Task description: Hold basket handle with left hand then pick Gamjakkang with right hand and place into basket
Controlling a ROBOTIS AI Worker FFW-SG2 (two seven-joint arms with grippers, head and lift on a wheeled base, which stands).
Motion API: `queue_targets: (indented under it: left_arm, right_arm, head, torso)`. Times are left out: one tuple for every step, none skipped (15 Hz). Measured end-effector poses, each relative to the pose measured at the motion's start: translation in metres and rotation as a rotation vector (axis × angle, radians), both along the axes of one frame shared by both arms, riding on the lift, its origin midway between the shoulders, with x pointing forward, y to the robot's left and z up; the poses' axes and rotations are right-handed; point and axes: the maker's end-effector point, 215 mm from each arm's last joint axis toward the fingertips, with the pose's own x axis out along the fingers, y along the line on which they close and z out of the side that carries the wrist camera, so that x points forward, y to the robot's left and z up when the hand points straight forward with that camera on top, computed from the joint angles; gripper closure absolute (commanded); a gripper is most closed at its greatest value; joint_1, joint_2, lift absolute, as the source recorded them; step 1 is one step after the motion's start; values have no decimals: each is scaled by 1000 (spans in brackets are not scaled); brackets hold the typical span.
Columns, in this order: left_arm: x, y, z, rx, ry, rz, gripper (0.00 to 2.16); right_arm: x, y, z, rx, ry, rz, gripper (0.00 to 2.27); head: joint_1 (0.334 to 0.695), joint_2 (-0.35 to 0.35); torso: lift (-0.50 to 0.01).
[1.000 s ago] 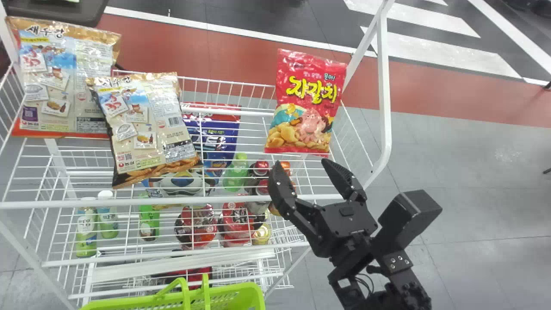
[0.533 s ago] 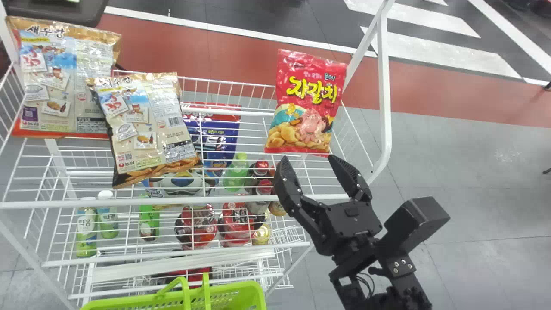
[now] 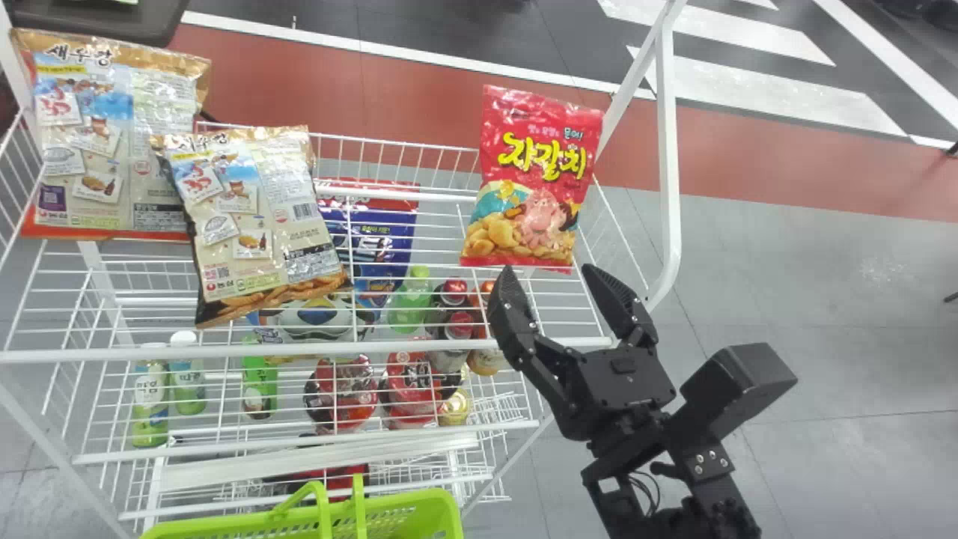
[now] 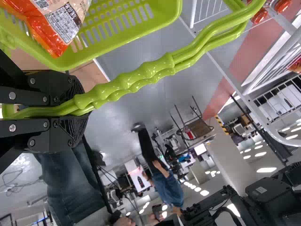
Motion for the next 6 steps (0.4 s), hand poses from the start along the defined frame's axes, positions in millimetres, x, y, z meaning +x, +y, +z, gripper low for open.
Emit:
queue_targets:
  left_arm:
    - [0,0,0,0,-1,0,2148]
    - [0,0,0,0,-1,0,2148]
    - [0,0,0,0,-1,0,2148]
    - [0,0,0,0,-1,0,2148]
    - [0,0,0,0,-1,0,2148]
    - [0,0,0,0,-1,0,2148]
  right_arm:
    - [0,-1,0,2,0,-2,110]
    - [0,-1,0,3,2,-4,110]
    - [0,-2,-1,6,3,-7,110]
    - [0,-2,-1,7,3,-8,110]
    - [0,-3,0,8,2,-9,110]
    - [0,-3,1,9,1,-10,110]
  head:
    - [695,-350]
    - [695,-350]
    - [695,-350]
    - [695,-350]
    - [695,-350]
    - [695,-350]
  torso:
    - [-18]
    - [-18]
    - [-18]
    - [-18]
    - [-18]
    - [-18]
